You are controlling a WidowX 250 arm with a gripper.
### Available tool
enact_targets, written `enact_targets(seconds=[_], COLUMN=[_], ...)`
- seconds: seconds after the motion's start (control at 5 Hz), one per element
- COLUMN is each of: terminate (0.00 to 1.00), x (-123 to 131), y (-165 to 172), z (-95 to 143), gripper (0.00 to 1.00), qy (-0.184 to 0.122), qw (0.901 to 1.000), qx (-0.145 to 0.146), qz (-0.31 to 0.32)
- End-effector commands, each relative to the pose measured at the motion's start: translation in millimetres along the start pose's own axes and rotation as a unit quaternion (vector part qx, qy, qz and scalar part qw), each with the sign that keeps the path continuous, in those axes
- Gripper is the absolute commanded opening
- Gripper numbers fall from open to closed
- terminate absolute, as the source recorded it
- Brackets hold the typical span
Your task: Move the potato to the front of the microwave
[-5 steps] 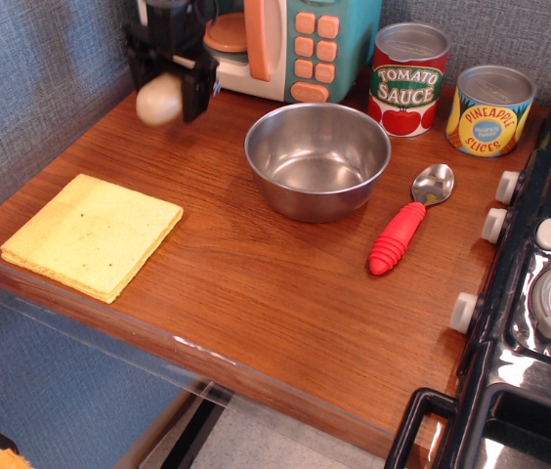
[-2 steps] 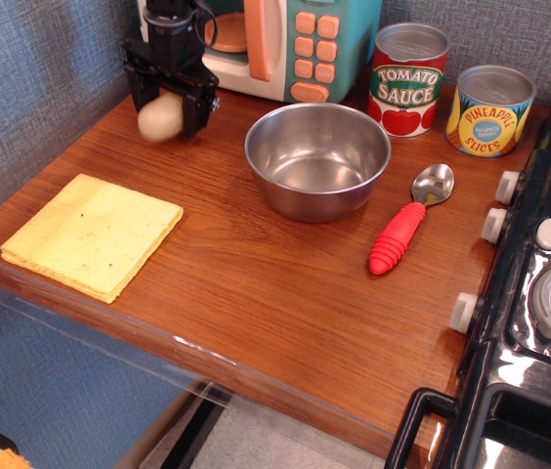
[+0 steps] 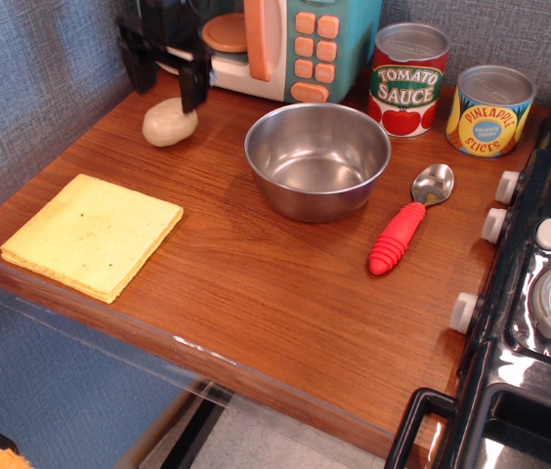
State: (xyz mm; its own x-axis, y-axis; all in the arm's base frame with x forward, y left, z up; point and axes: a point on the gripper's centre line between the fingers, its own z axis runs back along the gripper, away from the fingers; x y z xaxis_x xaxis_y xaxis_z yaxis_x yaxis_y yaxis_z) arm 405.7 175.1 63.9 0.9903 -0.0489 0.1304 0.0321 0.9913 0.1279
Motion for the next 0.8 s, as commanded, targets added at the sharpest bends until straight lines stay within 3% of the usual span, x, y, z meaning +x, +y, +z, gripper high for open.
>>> enact_targets(seconds=[0.0, 0.6], terminate=[0.00, 0.00], x=[6, -5], y=[10, -4], z=[108, 107], gripper=[1.00, 1.00], qy=[-0.084, -0.070], qw=[0.9964, 0.9973], qx=[0.009, 0.018], qz=[-0.005, -0.016])
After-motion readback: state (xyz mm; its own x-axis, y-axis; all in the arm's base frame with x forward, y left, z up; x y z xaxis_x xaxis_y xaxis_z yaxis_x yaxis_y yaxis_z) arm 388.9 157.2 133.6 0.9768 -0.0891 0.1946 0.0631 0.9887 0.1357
